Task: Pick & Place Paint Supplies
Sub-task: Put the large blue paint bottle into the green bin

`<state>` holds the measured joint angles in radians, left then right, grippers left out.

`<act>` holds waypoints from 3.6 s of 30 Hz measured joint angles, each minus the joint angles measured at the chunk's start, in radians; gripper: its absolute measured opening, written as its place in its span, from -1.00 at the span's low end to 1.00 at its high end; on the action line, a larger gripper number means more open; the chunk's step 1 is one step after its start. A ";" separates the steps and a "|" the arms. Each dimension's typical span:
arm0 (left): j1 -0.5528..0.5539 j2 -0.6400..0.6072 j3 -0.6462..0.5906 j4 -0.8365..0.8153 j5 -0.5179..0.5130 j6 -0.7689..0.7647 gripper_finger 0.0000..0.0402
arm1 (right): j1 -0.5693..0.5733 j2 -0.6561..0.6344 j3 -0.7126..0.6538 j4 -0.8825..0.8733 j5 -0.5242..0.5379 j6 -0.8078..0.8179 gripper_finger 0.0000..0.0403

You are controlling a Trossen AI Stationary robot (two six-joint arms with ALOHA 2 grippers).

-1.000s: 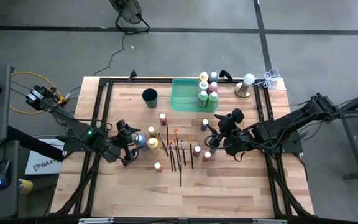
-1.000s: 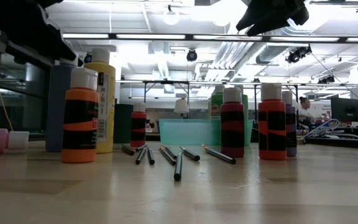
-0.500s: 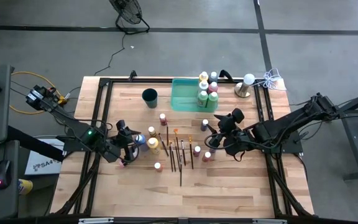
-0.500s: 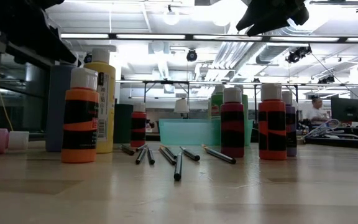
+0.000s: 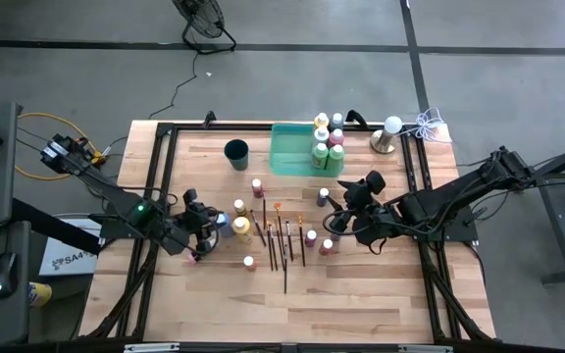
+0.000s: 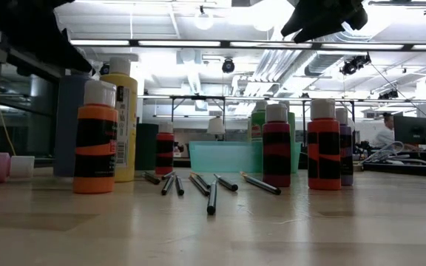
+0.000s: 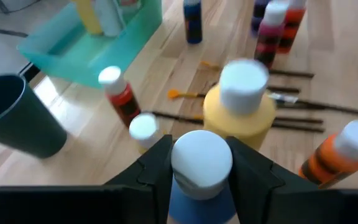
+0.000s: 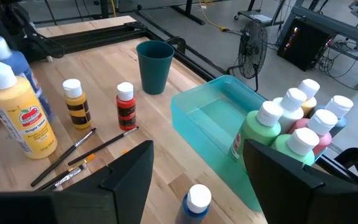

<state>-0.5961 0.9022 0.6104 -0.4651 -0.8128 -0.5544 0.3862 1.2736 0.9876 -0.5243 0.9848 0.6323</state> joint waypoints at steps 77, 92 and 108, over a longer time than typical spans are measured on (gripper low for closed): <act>1.244 0.880 0.690 0.607 1.242 0.996 -0.41 | -0.001 0.000 0.000 0.022 0.012 0.124 0.20; 1.244 1.017 0.769 0.672 1.237 0.957 -0.41 | -0.003 0.000 0.000 0.011 0.012 0.124 0.20; 1.244 1.117 0.879 0.619 1.206 0.939 -0.41 | -0.003 0.000 0.000 0.011 0.012 0.124 0.20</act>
<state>0.6479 2.0192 1.4897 0.1535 0.3931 0.3847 0.3836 1.2736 0.9878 -0.5129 0.9970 0.7559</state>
